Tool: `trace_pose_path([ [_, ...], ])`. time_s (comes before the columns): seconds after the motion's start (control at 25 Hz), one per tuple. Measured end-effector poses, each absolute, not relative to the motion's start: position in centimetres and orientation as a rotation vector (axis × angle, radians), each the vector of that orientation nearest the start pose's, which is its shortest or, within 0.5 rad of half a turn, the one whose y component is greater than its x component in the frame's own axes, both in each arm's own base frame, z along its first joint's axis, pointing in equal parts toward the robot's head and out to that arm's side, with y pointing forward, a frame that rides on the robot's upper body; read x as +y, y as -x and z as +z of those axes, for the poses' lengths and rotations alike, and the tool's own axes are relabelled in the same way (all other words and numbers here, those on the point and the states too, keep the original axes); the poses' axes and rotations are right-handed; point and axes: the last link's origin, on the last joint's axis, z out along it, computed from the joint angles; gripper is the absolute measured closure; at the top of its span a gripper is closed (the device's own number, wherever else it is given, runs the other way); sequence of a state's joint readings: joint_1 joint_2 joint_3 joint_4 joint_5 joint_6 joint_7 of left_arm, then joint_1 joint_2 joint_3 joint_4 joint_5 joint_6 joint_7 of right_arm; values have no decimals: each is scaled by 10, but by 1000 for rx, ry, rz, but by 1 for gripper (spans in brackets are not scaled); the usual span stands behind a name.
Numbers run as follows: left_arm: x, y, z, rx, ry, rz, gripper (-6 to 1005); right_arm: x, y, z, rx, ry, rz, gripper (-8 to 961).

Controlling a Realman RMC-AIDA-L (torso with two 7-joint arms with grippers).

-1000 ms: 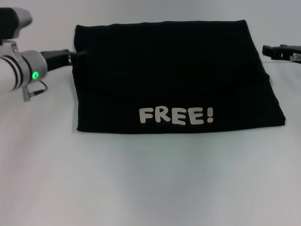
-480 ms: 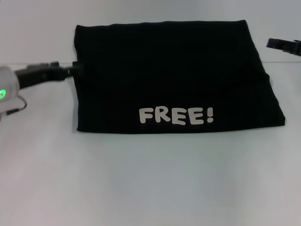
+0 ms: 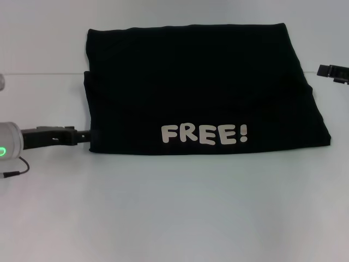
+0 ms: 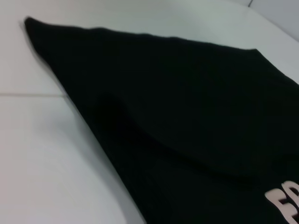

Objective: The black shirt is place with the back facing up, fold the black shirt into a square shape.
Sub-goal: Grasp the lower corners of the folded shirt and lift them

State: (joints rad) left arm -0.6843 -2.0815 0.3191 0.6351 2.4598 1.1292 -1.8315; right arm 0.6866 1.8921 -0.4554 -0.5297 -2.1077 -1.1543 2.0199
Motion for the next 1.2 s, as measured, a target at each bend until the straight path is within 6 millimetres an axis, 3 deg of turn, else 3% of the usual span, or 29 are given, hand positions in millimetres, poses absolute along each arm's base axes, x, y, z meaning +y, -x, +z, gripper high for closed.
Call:
trace_pose_path([
  [0.64, 387, 301, -2, -1278, 2288, -277, 90, 427, -297, 93, 1360, 2009, 695, 238],
  [1.2, 390, 304, 0, -1272, 2264, -254, 225, 425, -301, 92, 1370, 2004, 691, 238],
])
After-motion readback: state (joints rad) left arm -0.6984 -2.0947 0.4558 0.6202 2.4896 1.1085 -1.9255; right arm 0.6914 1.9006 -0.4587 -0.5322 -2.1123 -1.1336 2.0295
